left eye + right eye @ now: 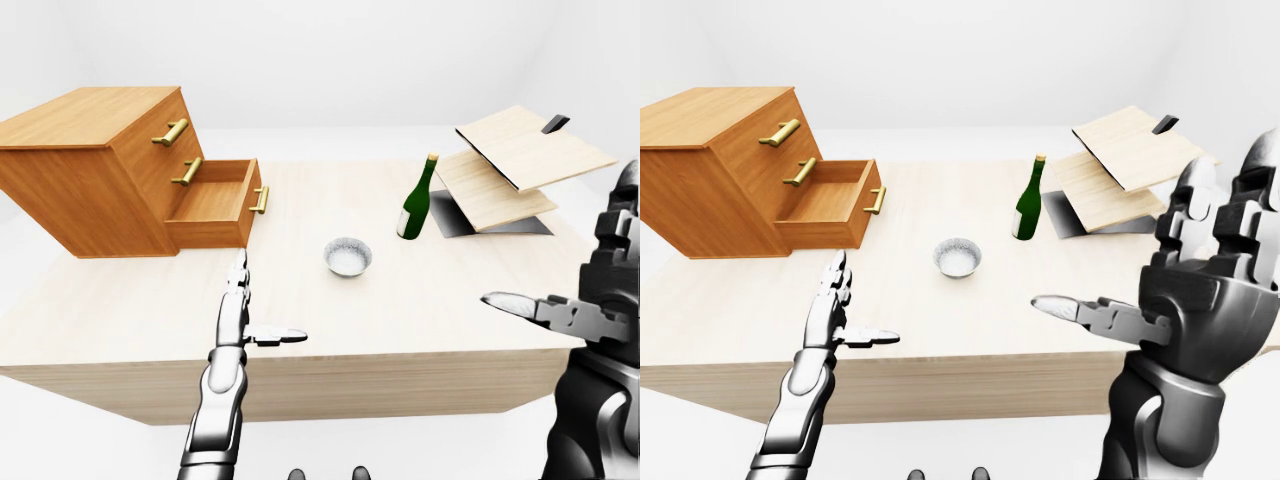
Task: Close the bottom drawer of the cabinet.
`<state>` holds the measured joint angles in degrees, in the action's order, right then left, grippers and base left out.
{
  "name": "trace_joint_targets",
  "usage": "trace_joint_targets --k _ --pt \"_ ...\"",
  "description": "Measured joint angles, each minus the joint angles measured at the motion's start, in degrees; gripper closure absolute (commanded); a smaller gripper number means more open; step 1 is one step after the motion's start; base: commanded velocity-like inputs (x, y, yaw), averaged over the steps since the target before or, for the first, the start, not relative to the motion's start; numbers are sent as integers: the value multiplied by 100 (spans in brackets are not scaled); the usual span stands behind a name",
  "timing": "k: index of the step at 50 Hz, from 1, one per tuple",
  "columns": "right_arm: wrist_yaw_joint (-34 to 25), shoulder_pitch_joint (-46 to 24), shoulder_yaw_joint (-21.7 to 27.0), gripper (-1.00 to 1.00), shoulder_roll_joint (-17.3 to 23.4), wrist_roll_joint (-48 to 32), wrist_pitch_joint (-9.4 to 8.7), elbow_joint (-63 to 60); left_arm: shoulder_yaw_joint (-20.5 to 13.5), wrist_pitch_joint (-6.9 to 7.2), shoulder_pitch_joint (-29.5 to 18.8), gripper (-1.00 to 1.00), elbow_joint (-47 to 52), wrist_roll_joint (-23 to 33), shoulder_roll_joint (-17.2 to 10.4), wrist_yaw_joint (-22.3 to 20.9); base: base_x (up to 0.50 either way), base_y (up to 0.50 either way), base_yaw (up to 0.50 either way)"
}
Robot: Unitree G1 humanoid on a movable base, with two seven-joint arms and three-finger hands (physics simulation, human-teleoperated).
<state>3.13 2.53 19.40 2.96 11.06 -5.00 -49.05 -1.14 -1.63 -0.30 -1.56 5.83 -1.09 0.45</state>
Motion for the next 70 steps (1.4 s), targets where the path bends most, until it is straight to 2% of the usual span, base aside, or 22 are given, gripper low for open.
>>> trace_joint_targets --k 9,20,70 --pt "114 -76 524 -100 73 357 0 -1097 0 0 6 -100 8 19 -6 -9 0 0 0" --pt "206 -128 810 -100 113 625 0 -1095 2 26 0 -100 57 65 -14 -30 0 0 0" --pt "226 -158 854 -100 142 791 0 -1094 3 25 -18 -100 50 118 -15 -46 24 0 0"
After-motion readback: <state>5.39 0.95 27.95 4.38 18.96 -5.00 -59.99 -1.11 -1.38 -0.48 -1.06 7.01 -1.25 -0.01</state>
